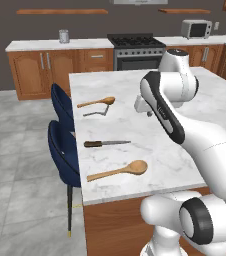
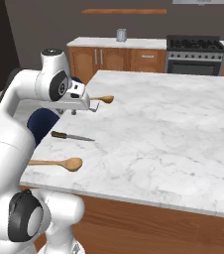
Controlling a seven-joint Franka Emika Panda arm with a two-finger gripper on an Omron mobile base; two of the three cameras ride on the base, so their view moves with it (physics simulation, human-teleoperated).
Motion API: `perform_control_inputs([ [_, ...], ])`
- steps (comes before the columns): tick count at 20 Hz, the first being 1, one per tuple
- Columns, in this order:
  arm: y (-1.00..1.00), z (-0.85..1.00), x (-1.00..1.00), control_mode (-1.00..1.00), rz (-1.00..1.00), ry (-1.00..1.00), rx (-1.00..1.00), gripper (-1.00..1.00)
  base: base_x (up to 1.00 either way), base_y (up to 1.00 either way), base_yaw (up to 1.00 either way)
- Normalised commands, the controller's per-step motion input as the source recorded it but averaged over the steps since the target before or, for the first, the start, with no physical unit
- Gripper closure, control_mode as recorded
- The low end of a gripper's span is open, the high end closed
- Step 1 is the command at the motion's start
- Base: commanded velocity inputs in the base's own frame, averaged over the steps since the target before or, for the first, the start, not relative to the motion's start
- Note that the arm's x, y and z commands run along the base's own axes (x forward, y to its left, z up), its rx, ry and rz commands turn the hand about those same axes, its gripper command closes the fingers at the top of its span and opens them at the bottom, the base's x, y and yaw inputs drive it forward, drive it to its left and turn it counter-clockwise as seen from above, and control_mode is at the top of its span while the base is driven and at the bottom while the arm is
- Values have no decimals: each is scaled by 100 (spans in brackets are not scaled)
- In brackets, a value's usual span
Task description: Pick up the metallic utensils from the counter and place them in the open drawer. Make sure not to pick up any wooden utensils.
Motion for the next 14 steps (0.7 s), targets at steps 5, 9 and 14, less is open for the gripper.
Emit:
perform_control_inputs([
  [5, 0, 0, 0, 100, 0, 0, 0, -100, 0, 0, 0],
  [9, 0, 0, 0, 100, 0, 0, 0, -100, 0, 0, 0],
  [14, 0, 0, 0, 100, 0, 0, 0, -100, 0, 0, 0],
])
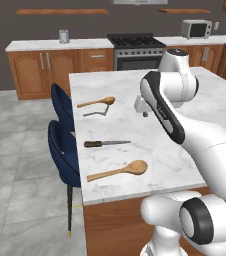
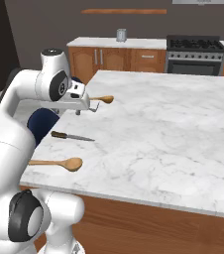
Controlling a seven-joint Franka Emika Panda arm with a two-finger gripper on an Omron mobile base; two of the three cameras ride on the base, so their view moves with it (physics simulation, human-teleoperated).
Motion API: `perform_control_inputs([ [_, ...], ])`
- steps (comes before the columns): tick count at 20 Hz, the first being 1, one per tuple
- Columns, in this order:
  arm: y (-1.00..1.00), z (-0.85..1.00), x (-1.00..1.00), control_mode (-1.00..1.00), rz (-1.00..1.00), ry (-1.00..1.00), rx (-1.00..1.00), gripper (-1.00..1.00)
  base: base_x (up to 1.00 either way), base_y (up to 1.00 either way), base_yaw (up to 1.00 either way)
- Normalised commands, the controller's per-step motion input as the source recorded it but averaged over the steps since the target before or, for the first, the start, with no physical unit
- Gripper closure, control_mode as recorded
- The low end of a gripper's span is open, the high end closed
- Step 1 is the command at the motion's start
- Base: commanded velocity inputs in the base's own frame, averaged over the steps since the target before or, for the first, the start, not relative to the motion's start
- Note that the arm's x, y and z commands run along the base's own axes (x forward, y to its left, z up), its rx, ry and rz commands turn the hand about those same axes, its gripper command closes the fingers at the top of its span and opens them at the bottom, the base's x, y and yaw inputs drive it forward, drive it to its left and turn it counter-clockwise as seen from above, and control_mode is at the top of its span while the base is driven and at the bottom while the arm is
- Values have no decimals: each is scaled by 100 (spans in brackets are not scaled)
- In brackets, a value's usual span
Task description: Pick up the metallic utensils from the counter and place them in the open drawer. Make sure not to pick up any wooden utensils.
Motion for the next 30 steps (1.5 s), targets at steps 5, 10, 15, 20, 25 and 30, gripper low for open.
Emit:
perform_control_inputs([
  [5, 0, 0, 0, 100, 0, 0, 0, -100, 0, 0, 0],
  [10, 0, 0, 0, 100, 0, 0, 0, -100, -13, 13, -4],
  [15, 0, 0, 0, 100, 0, 0, 0, -100, -12, 65, -17],
  [20, 0, 0, 0, 100, 0, 0, 0, -100, 0, 75, -19],
  [25, 0, 0, 0, 100, 0, 0, 0, -100, -17, 69, -28],
  [30, 0, 0, 0, 100, 0, 0, 0, -100, -3, 89, -51],
])
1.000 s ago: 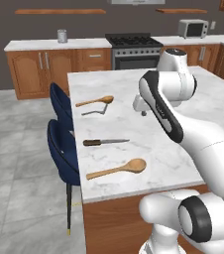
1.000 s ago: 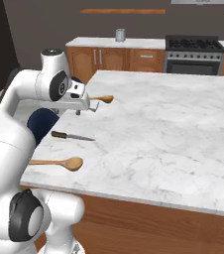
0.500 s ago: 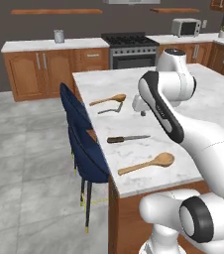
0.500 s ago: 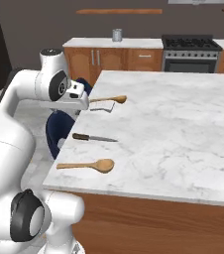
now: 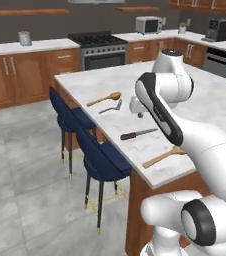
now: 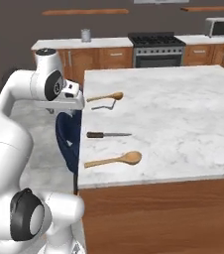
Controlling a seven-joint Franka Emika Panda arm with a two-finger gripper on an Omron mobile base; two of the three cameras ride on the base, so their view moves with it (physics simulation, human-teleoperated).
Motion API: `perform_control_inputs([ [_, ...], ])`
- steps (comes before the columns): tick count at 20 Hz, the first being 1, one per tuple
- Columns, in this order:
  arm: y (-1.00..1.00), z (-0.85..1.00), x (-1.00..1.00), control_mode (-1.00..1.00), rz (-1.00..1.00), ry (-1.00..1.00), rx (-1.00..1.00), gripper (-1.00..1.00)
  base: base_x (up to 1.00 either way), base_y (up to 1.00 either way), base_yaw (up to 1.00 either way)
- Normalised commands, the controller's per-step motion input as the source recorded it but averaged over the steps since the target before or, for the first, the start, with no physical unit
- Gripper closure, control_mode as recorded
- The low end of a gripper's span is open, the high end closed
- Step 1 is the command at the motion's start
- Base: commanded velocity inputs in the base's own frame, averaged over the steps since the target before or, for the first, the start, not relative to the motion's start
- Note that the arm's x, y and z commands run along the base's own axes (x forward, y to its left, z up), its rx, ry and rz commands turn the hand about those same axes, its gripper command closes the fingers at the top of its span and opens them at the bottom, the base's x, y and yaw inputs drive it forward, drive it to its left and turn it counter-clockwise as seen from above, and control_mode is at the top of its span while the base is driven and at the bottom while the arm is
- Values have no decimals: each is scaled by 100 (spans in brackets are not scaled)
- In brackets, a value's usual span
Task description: Pick up the metallic utensils from the counter and place them in the open drawer. Make sure not to pick up any wooden utensils.
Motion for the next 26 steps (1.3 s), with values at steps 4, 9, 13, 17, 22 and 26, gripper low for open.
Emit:
perform_control_inputs([
  [4, 0, 0, 0, 100, 0, 0, 0, -100, 0, 89, -57],
  [9, 0, 0, 0, 100, 0, 0, 0, -100, 4, 97, -57],
  [13, 0, 0, 0, 100, 0, 0, 0, -100, 12, 93, -60],
  [17, 0, 0, 0, 100, 0, 0, 0, -100, 14, 96, -56],
  [22, 0, 0, 0, 100, 0, 0, 0, -100, 17, 99, -52],
  [26, 0, 0, 0, 100, 0, 0, 0, -100, 12, 93, -52],
])
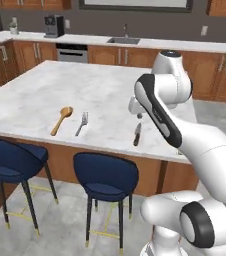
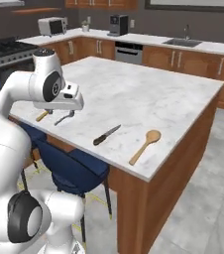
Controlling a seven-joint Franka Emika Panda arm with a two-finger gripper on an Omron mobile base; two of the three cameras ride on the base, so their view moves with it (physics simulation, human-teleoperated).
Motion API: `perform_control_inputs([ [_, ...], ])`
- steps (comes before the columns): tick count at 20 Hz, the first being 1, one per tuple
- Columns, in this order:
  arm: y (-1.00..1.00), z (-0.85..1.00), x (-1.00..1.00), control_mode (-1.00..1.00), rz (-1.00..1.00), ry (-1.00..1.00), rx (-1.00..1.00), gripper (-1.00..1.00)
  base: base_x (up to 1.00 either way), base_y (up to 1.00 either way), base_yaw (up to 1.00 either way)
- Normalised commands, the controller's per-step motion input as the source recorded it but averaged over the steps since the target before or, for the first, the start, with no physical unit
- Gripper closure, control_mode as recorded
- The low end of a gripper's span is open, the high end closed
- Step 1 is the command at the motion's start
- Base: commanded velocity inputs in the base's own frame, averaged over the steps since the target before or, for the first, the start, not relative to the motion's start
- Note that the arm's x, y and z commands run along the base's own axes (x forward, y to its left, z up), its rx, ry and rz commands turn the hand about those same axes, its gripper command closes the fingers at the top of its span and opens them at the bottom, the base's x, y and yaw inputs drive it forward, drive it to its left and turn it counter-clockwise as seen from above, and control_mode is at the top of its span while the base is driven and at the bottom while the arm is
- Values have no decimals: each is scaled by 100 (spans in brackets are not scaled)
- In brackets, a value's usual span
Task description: Pick up the metallic utensils from the counter and place them in the open drawer. Make sure not to pick up any wooden utensils.
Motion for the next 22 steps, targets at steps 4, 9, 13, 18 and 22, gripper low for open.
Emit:
perform_control_inputs([
  [4, 0, 0, 0, 100, 0, 0, 0, -100, 4, 70, -52],
  [9, 0, 0, 0, 100, 0, 0, 0, -100, 0, 57, -53],
  [13, 0, 0, 0, 100, 0, 0, 0, -100, 0, 51, -51],
  [18, 0, 0, 0, 100, 0, 0, 0, -100, 0, 53, -23],
  [22, 0, 0, 0, 100, 0, 0, 0, -100, 0, 58, -12],
])
